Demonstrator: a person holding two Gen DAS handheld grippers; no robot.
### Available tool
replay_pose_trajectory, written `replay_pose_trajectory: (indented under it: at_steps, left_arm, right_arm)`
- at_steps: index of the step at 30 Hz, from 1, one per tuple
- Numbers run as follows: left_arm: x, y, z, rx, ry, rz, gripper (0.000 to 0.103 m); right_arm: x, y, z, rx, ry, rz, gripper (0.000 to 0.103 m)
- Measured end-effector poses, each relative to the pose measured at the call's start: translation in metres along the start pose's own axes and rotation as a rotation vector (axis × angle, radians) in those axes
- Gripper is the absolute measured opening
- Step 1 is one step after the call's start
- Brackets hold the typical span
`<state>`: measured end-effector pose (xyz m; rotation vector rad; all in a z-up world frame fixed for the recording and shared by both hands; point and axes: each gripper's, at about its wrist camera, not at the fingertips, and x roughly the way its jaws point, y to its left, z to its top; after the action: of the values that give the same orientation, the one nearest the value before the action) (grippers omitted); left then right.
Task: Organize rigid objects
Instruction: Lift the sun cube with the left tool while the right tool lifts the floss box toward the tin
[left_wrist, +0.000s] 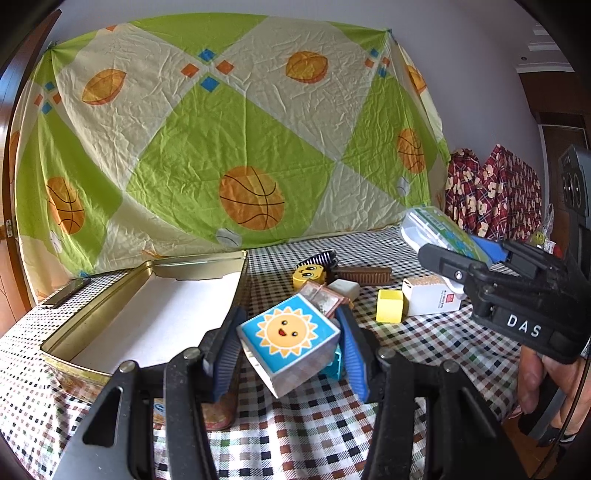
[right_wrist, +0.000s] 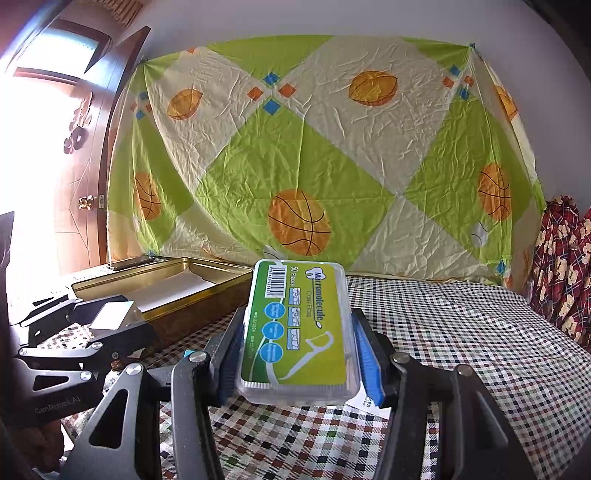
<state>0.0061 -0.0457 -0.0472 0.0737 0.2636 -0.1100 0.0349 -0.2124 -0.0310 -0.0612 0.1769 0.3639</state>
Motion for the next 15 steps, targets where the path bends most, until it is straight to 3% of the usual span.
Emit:
replay_pose_trajectory:
  at_steps: [15]
  left_arm:
    - [-0.001, 0.035, 0.006, -0.071, -0.020, 0.073, 0.050]
  right_arm:
    - [-0.001, 0.000, 0.001, 0.012, -0.009, -0.026, 0.056]
